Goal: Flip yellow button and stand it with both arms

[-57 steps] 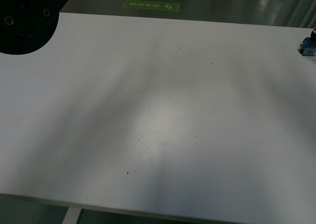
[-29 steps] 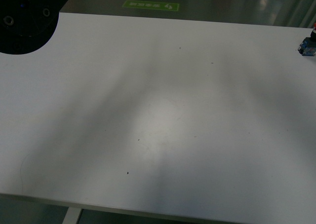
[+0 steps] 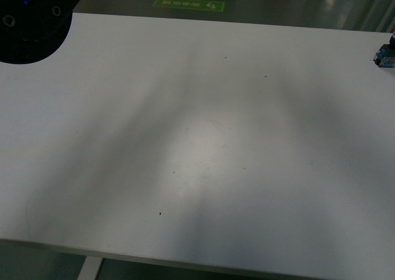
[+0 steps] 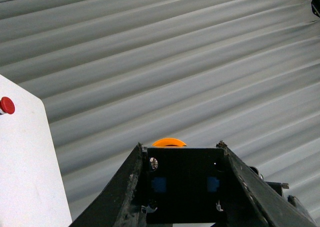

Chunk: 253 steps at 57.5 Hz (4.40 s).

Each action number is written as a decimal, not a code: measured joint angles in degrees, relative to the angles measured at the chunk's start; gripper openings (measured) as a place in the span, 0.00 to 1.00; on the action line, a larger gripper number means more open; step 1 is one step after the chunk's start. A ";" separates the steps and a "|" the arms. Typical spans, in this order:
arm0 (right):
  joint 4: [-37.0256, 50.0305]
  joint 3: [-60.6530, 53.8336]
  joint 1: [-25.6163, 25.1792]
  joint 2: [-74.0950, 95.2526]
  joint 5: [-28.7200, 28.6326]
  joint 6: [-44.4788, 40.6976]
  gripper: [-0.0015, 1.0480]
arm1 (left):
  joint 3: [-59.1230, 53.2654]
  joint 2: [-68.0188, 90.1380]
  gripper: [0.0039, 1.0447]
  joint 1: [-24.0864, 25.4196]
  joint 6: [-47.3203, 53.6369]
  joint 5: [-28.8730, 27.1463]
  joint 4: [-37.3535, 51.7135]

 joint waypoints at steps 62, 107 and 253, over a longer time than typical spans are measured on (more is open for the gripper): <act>-2.38 7.96 -6.82 7.93 -2.12 10.69 0.93 | -0.02 0.17 0.34 0.00 -0.02 0.02 0.00; -1.25 5.38 -6.82 5.33 -4.83 10.49 0.40 | -0.09 0.31 0.34 0.00 -0.39 -0.04 0.00; -5.01 -2.80 -22.14 -2.95 -8.35 -0.13 0.33 | -60.17 -81.99 0.03 23.12 85.64 -26.80 -48.26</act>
